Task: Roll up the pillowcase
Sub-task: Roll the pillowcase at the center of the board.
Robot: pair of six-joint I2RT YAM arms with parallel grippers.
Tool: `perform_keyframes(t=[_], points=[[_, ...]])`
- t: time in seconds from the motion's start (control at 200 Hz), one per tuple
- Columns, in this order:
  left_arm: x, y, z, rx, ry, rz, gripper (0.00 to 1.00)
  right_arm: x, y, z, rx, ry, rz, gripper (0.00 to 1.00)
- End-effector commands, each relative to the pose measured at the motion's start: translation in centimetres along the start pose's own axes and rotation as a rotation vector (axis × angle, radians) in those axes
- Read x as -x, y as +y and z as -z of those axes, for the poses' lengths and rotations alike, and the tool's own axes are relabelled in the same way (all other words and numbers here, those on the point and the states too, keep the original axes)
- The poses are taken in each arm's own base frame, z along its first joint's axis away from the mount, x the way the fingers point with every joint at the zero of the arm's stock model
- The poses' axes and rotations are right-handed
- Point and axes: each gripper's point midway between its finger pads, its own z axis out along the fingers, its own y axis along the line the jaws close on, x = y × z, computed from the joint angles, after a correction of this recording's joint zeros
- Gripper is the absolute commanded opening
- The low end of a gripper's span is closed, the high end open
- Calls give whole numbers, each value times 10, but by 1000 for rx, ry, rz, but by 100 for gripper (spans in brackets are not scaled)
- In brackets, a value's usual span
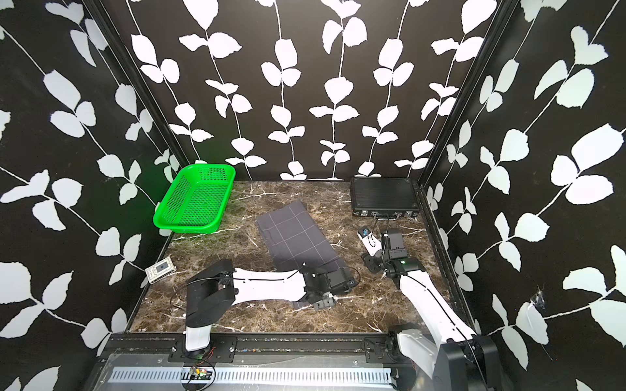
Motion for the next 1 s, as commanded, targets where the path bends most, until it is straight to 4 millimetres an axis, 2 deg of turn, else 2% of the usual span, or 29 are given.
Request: perform_keyframes(t=[0.0, 0.225, 0.495, 0.645, 0.84, 0.91, 0.995], points=[[4, 2, 1, 22, 11, -13, 65, -4, -1, -2, -12, -7, -18, 59], [-4, 5, -10, 24, 72, 17, 60, -5, 1, -3, -4, -9, -22, 59], [-21, 14, -14, 46, 142, 57, 38, -4, 2, -4, 3, -17, -20, 60], [-30, 20, -14, 51, 174, 74, 31, -3, 3, -4, 5, -18, -22, 62], [-30, 23, -13, 29, 181, 110, 15, -1, 4, -2, 12, -23, -20, 63], [-27, 23, -10, 8, 179, 122, 6, -1, 4, -1, 12, -26, -21, 64], [-22, 23, -4, -30, 162, 143, 0, -1, 4, -1, 16, -23, -21, 64]])
